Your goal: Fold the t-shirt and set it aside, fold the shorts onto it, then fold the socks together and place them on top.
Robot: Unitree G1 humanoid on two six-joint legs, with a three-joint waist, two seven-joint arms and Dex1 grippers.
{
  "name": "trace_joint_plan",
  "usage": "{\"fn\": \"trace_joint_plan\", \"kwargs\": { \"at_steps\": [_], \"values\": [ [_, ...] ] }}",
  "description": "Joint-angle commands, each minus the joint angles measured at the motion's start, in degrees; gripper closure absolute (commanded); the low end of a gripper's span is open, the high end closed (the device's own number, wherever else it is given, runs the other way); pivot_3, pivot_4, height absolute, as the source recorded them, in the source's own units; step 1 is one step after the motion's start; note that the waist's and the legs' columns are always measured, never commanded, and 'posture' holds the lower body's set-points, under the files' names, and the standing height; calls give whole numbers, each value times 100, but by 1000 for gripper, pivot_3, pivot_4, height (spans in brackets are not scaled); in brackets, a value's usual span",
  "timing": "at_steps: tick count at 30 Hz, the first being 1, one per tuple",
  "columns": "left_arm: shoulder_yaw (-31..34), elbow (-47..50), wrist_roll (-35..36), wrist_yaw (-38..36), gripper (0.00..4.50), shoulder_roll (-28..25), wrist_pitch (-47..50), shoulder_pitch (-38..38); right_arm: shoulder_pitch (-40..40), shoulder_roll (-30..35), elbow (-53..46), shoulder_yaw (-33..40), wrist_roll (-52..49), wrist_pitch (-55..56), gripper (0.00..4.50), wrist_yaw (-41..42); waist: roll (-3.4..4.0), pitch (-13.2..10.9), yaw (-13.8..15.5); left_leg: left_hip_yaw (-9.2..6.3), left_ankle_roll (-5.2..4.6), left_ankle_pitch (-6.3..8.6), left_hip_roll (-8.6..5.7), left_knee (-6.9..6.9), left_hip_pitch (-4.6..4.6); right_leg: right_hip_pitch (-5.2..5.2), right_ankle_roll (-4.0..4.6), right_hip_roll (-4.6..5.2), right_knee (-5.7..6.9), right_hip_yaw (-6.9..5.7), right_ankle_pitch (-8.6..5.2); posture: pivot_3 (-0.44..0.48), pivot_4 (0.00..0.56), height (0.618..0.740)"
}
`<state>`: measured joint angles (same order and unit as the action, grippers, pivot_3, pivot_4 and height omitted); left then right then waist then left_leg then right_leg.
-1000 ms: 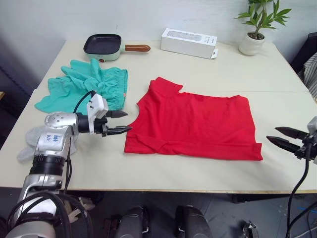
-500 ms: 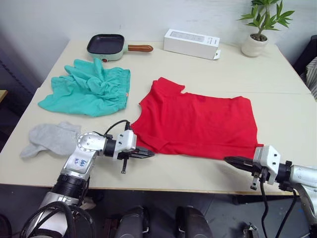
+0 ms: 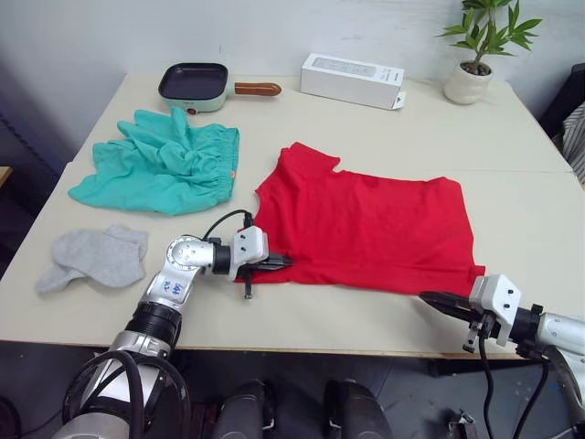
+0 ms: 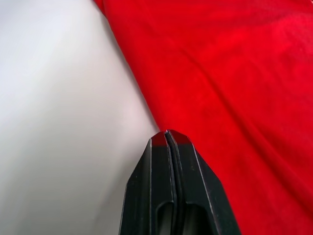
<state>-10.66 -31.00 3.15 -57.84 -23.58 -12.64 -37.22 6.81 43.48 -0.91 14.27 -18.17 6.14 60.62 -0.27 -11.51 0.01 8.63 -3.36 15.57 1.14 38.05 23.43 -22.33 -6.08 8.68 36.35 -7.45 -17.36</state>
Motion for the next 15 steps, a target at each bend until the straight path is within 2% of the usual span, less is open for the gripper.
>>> {"fn": "trace_joint_plan", "kwargs": {
  "at_steps": [1,3,7,11,15],
  "values": [
    [354,-414,-138,885,4492,159,-332,-387,36,-164,-193,318,-13,-70,4500,-556,-1,-1,6,-1,0,0,0,0,0,0,-1,1,-2,1,1,0,150,740],
    [476,-511,-56,945,4492,125,-458,-508,84,-251,-263,395,-43,-120,4500,-784,-1,-1,4,-2,0,1,-1,-1,2,-1,-2,3,-2,5,1,0,150,740],
    [649,-458,234,570,4492,-34,-437,-540,138,-334,-431,397,-132,-163,4500,-930,-1,-1,-17,-2,4,5,0,-6,2,-2,-2,-5,-9,-3,1,0,150,740],
    [841,530,1049,-603,4492,-566,366,-125,253,-524,-1208,-26,-370,-303,4500,-834,-1,0,-59,5,7,5,9,-7,2,-5,-2,-14,-9,-12,1,0,150,740],
    [773,1523,1381,-1015,4492,-946,1136,517,249,-753,-1540,-582,-148,-381,4500,-949,0,0,-56,3,12,5,14,-7,-1,-2,0,-15,-7,-2,0,0,150,740]
  ]
}}
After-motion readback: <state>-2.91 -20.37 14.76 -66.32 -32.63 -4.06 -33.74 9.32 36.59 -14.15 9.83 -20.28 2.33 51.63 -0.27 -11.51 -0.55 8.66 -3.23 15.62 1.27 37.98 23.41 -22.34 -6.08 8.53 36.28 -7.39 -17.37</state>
